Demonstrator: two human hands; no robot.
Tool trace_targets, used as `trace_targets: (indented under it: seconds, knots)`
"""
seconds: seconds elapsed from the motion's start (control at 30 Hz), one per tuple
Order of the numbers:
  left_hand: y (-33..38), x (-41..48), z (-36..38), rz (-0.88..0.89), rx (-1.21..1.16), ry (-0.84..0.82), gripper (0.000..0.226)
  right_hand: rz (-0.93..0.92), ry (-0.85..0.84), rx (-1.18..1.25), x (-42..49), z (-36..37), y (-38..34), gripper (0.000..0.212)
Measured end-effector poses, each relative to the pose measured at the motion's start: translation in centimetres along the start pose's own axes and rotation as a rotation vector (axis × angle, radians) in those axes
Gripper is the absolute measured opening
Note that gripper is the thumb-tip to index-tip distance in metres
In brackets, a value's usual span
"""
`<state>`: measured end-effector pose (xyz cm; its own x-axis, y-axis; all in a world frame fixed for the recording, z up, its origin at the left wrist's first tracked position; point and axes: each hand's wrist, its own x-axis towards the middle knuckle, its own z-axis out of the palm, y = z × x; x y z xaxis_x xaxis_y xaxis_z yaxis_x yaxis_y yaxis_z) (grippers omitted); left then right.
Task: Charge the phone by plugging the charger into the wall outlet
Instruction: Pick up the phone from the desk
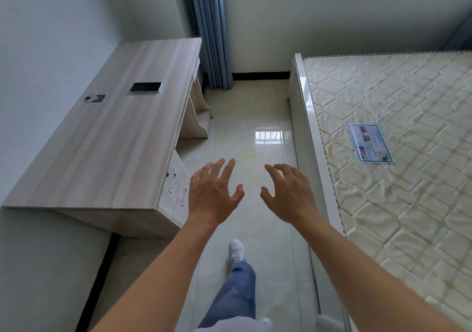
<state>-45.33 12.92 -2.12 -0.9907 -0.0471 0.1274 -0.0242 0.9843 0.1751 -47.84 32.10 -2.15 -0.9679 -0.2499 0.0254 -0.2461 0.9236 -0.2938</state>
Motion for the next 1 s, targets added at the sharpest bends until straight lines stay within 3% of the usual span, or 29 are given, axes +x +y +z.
trace_targets:
  seconds: [0.57,1.0]
  knots:
    - [-8.0,29.7,3.0,-0.055,-0.038,-0.004,0.067,-0.047,0.026,-0.006,31.3,0.8,-2.2,0.058]
    - [-11.0,43.5,7.2,-0.192,-0.038,-0.058,0.065,-0.130,-0.068,-0.010,48.1,3.7,-0.4,0.058]
